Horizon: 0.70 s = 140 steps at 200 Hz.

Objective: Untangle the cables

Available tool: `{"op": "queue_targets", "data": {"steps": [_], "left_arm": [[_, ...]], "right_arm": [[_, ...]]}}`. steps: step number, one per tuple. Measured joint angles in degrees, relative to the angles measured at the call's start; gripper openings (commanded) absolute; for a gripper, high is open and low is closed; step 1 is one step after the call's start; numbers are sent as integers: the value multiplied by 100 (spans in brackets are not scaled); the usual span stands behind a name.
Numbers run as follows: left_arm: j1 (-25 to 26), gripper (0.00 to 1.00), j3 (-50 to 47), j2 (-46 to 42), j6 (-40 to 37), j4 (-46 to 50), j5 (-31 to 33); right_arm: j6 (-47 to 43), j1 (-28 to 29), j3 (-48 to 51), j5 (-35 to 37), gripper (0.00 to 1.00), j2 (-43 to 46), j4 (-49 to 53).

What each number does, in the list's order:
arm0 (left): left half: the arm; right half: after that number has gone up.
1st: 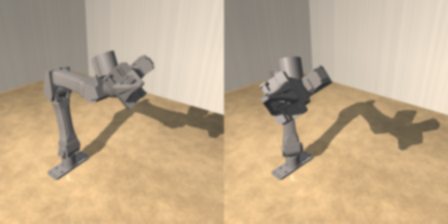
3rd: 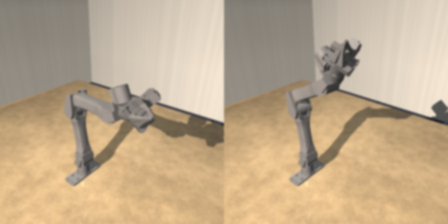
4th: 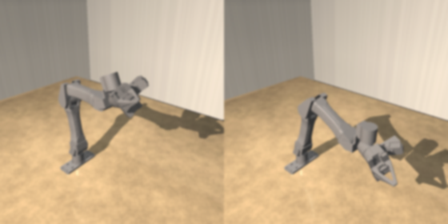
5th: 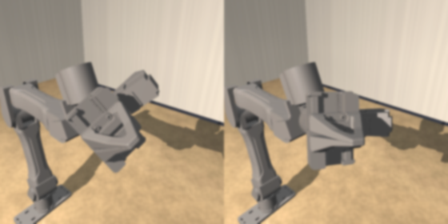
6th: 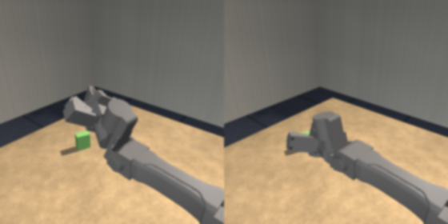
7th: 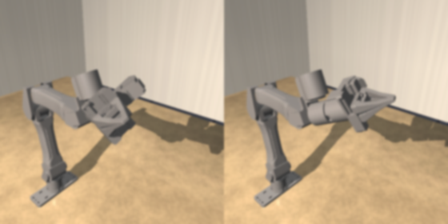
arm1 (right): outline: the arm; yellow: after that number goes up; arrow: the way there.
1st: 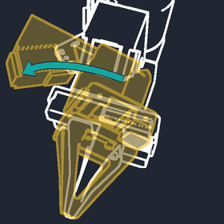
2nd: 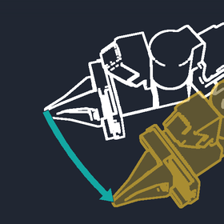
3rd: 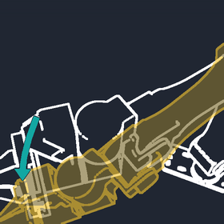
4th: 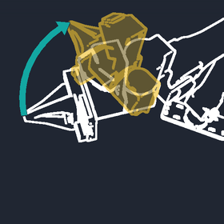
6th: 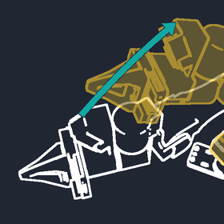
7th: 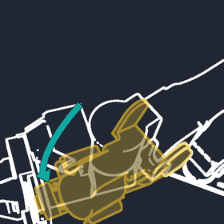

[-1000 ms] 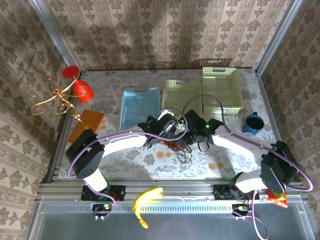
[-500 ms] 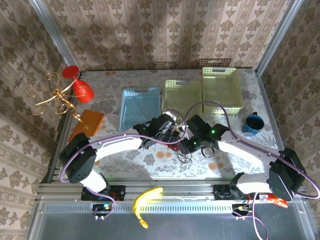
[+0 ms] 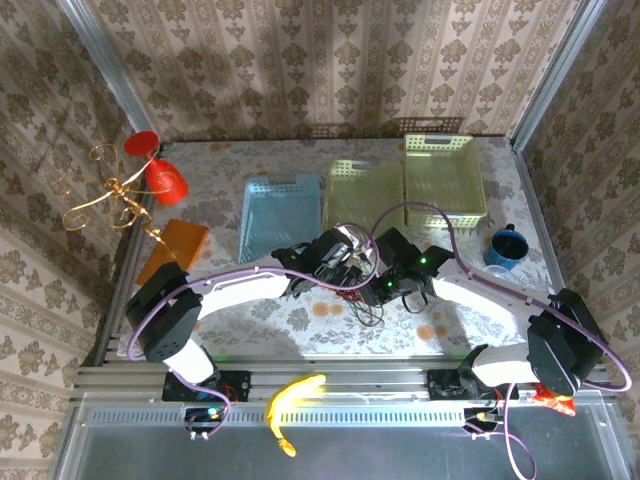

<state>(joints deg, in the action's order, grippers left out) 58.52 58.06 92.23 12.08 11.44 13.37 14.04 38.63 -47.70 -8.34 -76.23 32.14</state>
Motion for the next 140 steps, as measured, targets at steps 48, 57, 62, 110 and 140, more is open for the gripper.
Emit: {"op": "queue_targets", "data": {"steps": [48, 57, 62, 110, 140], "left_arm": [[76, 85, 146, 146, -140, 142, -122], [103, 85, 151, 173, -144, 155, -146], [109, 85, 151, 184, -144, 173, -166], [131, 85, 153, 203, -184, 210, -236], [129, 85, 262, 304, -164, 271, -260]], "right_arm": [[2, -197, 236, -133, 38, 0, -85], [2, -216, 273, -144, 38, 0, -87], [2, -229, 293, -157, 38, 0, -87], [4, -238, 332, -256, 35, -4, -170], [31, -238, 332, -289, 21, -153, -313]]}}
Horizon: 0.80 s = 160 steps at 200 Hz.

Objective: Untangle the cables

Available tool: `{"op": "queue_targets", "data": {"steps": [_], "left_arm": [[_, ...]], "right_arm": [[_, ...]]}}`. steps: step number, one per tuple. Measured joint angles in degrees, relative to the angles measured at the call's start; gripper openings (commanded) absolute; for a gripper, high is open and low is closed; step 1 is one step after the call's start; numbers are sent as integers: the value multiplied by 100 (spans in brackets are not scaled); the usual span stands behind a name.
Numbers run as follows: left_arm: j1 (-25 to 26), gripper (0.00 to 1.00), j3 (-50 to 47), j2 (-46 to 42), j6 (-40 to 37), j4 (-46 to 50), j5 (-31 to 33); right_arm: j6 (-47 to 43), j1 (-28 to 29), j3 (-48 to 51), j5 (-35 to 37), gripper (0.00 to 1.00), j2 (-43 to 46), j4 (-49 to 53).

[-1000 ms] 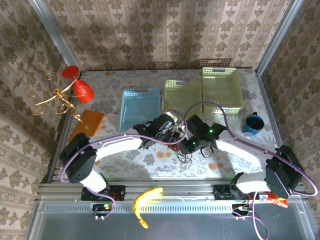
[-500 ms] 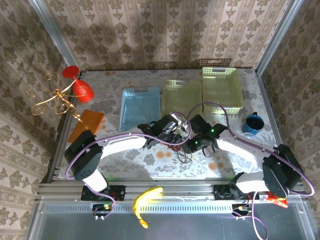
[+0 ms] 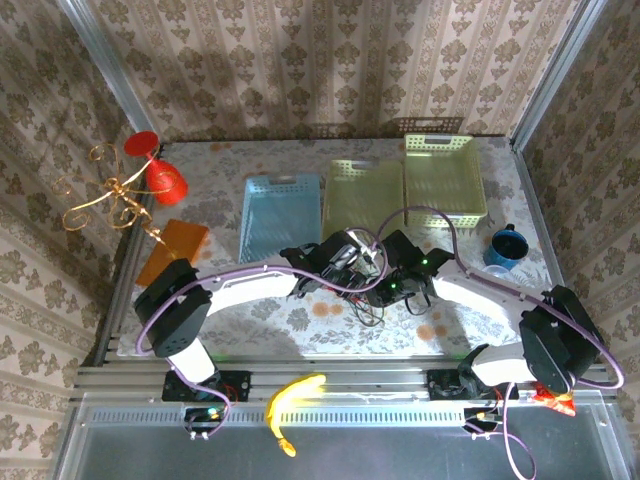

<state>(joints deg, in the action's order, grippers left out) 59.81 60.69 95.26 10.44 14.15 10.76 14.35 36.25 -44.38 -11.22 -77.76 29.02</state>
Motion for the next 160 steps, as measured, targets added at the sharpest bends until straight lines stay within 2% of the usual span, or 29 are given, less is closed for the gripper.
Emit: {"op": "queue_targets", "data": {"steps": [18, 26, 56, 114, 160], "left_arm": [[-22, 84, 74, 70, 2, 26, 9], [-22, 83, 87, 94, 2, 26, 15], [-22, 75, 146, 184, -7, 20, 35], [17, 58, 173, 507, -37, 52, -94], [17, 56, 173, 575, -35, 61, -160]], "right_arm": [[11, 0, -2, 2, 9, -90, -22], [31, 0, -2, 4, 7, -98, -20], [85, -48, 4, 103, 3, 101, -15], [330, -597, 24, 280, 0, 1696, -120], [584, -872, -26, 345, 0, 2223, -157]]}}
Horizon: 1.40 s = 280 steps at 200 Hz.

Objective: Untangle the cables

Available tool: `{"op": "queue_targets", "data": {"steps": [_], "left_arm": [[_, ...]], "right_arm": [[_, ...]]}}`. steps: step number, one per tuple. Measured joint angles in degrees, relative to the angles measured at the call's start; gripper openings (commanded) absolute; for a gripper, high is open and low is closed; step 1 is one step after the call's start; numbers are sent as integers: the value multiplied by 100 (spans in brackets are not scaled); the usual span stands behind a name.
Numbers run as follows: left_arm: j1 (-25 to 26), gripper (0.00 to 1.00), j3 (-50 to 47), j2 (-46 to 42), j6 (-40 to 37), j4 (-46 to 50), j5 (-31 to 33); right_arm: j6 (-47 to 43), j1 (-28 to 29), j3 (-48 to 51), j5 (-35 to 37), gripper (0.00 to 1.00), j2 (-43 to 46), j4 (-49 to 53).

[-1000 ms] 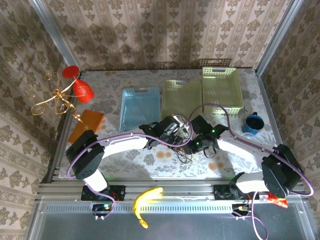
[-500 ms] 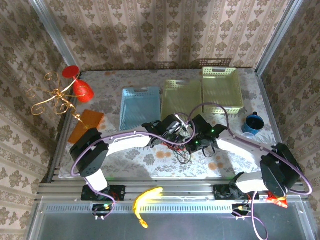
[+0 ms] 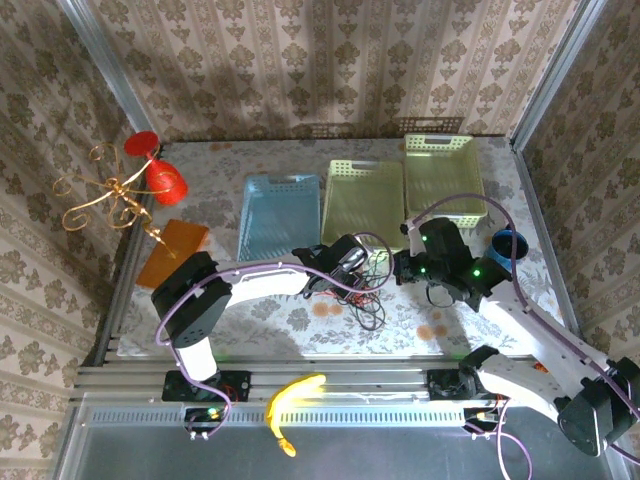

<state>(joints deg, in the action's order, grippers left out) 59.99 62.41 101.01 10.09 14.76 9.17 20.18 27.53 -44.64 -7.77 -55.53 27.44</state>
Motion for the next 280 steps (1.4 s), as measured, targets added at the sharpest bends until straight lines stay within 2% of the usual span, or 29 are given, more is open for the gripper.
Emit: {"op": "queue_targets", "data": {"steps": [18, 33, 65, 99, 130, 158, 179, 187, 209, 280], "left_arm": [[0, 56, 0, 9, 0, 7, -2], [0, 48, -2, 20, 13, 22, 0], [0, 42, -52, 24, -4, 35, 24], [0, 15, -101, 26, -15, 26, 70], [4, 14, -103, 26, 15, -66, 111], [9, 19, -111, 24, 17, -181, 111], [9, 38, -201, 24, 44, -186, 127], [7, 49, -229, 24, 48, -184, 131], [4, 61, -269, 20, 22, -164, 131], [4, 64, -472, -133, 37, -203, 175]], "right_arm": [[98, -31, -153, 267, 0, 197, -2], [151, -63, -361, 623, 0, 385, -7], [214, -170, -791, 1399, 0, 761, -109], [212, -240, -1104, 1923, 0, 868, -168], [144, -306, -1257, 2315, 0, 866, -179], [-52, -560, -1510, 2586, 0, 831, -210], [-146, -901, -1926, 2787, 0, 710, -514], [-188, -1021, -2103, 2815, 0, 651, -643], [-260, -1294, -2586, 2820, 0, 374, -894], [-678, -1707, -3620, 2728, 0, -815, -1259]]}}
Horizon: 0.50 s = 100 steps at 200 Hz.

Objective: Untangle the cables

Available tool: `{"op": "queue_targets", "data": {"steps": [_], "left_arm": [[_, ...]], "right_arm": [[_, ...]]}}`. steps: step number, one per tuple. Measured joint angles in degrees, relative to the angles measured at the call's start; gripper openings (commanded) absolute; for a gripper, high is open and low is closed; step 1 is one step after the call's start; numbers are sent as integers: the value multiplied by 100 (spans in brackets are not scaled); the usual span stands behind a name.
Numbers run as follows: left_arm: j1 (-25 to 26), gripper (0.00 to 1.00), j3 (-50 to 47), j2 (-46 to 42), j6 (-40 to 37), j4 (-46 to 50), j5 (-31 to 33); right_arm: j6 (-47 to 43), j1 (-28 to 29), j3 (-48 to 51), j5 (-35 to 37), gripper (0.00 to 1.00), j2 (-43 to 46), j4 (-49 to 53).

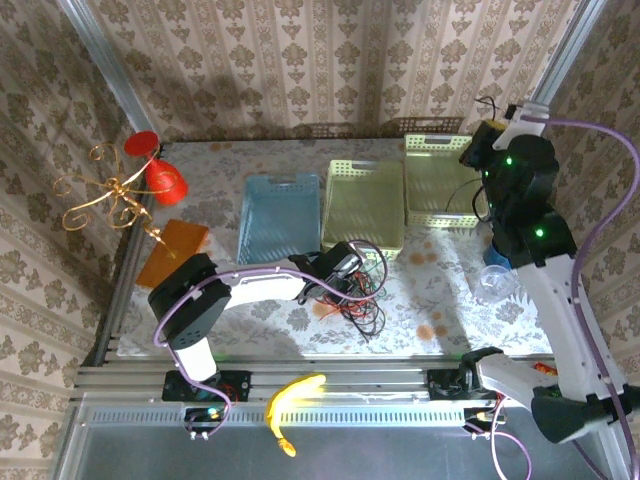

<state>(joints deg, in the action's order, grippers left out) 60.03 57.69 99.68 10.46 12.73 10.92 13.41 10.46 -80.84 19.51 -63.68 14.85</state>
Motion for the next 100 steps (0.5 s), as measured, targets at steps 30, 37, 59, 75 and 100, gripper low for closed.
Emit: {"op": "queue_targets", "data": {"steps": [30, 37, 59, 75, 100], "left_arm": [[0, 63, 2, -4, 0, -37, 52], [0, 64, 2, -4, 0, -37, 74], [0, 64, 0, -9, 0, -37, 114], [0, 64, -37, -59, 0, -74, 144], [0, 64, -162, -280, 0, -101, 223]], "right_arm": [[-420, -76, -741, -138, 0, -756, -214], [-505, -105, -901, -157, 0, -935, -245], [-754, -173, -1255, -177, 0, -1469, -271], [-793, -186, -1202, -175, 0, -1718, -267], [-763, -184, -584, -166, 0, -1814, -295]]}}
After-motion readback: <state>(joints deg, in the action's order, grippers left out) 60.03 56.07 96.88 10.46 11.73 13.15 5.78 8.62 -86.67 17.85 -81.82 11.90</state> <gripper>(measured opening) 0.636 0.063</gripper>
